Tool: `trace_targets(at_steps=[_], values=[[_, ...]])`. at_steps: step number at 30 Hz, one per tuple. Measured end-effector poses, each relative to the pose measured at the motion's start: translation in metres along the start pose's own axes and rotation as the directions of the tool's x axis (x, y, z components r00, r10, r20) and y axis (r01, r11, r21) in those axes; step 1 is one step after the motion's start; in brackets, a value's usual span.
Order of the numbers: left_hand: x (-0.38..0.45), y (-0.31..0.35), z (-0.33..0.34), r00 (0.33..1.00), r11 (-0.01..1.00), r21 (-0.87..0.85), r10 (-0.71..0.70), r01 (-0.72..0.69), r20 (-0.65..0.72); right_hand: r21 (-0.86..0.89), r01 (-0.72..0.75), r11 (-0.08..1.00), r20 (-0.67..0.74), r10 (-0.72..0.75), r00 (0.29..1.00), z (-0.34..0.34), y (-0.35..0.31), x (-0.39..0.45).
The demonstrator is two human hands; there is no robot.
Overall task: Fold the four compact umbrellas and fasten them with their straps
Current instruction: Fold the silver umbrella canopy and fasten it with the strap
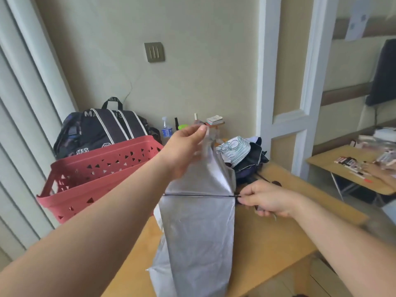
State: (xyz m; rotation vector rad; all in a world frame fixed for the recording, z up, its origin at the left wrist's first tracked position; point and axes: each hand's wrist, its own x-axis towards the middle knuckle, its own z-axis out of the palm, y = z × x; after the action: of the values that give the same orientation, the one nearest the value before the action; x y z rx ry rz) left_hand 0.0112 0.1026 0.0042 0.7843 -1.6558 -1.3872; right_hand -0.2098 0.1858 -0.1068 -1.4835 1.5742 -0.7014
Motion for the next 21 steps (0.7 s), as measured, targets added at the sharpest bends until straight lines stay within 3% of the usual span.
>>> trace_targets(at_steps=[2, 6, 9, 12, 16, 21], values=[[0.006, -0.008, 0.002, 0.999, 0.997, 0.069, -0.022, 0.023, -0.023, 0.084, -0.032, 0.996, 0.027, 0.03, 0.999, 0.0, 0.009, 0.001], [0.0, -0.015, -0.009, 0.996, 0.982, 0.179, 0.074, -0.065, -0.044, 0.332, -0.134, 0.934, 0.172, 0.08, 0.982, -0.005, 0.022, 0.001], [-0.012, -0.016, -0.029, 0.988, 0.944, 0.299, 0.154, -0.139, -0.027, 0.345, -0.137, 0.929, 0.264, 0.044, 0.964, -0.009, 0.026, 0.003], [-0.03, -0.017, -0.051, 0.981, 0.906, 0.383, 0.196, -0.182, 0.002, 0.291, -0.047, 0.956, 0.234, -0.024, 0.972, -0.007, 0.023, 0.005], [-0.05, -0.02, -0.077, 0.983, 0.946, 0.277, 0.181, -0.167, -0.026, 0.378, -0.051, 0.924, 0.153, -0.008, 0.988, -0.009, 0.003, 0.003], [-0.066, -0.028, -0.1, 0.974, 0.992, 0.034, 0.112, -0.121, 0.198, 0.486, -0.164, 0.859, 0.225, 0.058, 0.973, -0.016, -0.021, 0.0]])
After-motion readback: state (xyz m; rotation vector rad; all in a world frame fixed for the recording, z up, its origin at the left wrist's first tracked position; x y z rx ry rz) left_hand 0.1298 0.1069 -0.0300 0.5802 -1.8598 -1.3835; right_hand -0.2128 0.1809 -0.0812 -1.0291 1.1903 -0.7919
